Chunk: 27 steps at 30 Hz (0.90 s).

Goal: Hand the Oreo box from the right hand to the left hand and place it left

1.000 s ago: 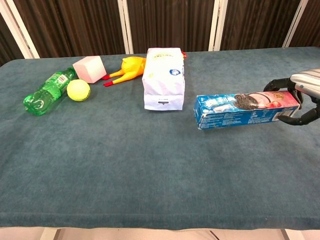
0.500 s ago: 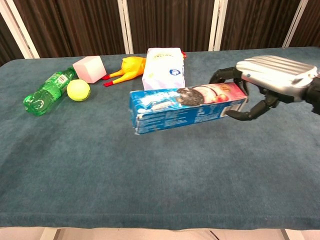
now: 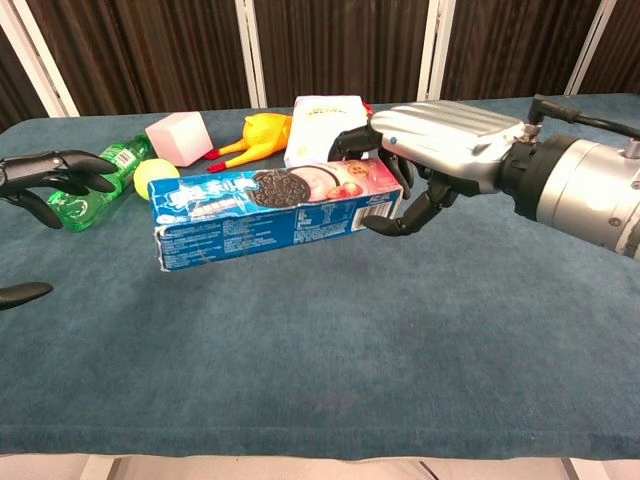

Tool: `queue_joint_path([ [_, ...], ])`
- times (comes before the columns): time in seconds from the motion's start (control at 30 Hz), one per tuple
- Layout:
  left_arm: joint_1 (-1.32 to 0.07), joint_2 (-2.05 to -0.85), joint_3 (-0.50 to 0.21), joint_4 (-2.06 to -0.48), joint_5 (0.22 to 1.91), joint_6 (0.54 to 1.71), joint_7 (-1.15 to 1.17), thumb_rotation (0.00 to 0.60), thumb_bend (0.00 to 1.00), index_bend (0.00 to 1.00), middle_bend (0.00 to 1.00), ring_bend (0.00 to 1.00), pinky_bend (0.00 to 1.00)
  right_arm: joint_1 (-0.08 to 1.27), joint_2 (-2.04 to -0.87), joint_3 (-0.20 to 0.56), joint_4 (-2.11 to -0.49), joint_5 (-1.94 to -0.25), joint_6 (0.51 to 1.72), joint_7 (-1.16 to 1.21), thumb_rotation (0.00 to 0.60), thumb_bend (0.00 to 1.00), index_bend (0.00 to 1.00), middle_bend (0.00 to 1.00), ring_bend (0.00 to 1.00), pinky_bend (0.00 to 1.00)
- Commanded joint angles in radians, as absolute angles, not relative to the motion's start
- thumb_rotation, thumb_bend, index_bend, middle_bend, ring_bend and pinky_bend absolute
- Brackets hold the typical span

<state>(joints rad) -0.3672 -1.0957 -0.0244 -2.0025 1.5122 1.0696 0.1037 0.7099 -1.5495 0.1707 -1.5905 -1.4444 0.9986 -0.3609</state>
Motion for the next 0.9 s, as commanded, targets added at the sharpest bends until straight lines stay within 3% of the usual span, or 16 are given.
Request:
queue_joint_path([
  [0.03, -0.395, -1.105, -0.031, -2.049, 1.483, 1.043, 0.11, 0.6, 0.31, 0.08, 0.1, 0.11, 0.27, 0.72, -1.56, 0.182, -1.599, -1.422, 0.996, -0.378, 0.6, 1.0, 0.63, 0.56, 0.6, 0.54],
  [0.7, -0.413, -1.422, -0.067, -2.059, 1.365, 1.133, 0.163, 0.6, 0.31, 0.13, 0.17, 0.16, 0.32, 0.767, -1.6, 0.202, -1.581, -1.334, 0.981, -0.404, 0.6, 1.0, 0.63, 0.56, 0.6, 0.54],
  [0.9, -0.405, -1.505, -0.072, -2.008, 1.348, 1.184, 0.221, 0.6, 0.31, 0.19, 0.24, 0.23, 0.37, 0.769, -1.598, 0.202, -1.58, -1.325, 0.988, -0.393, 0.6, 1.0, 0.63, 0.56, 0.6, 0.54],
])
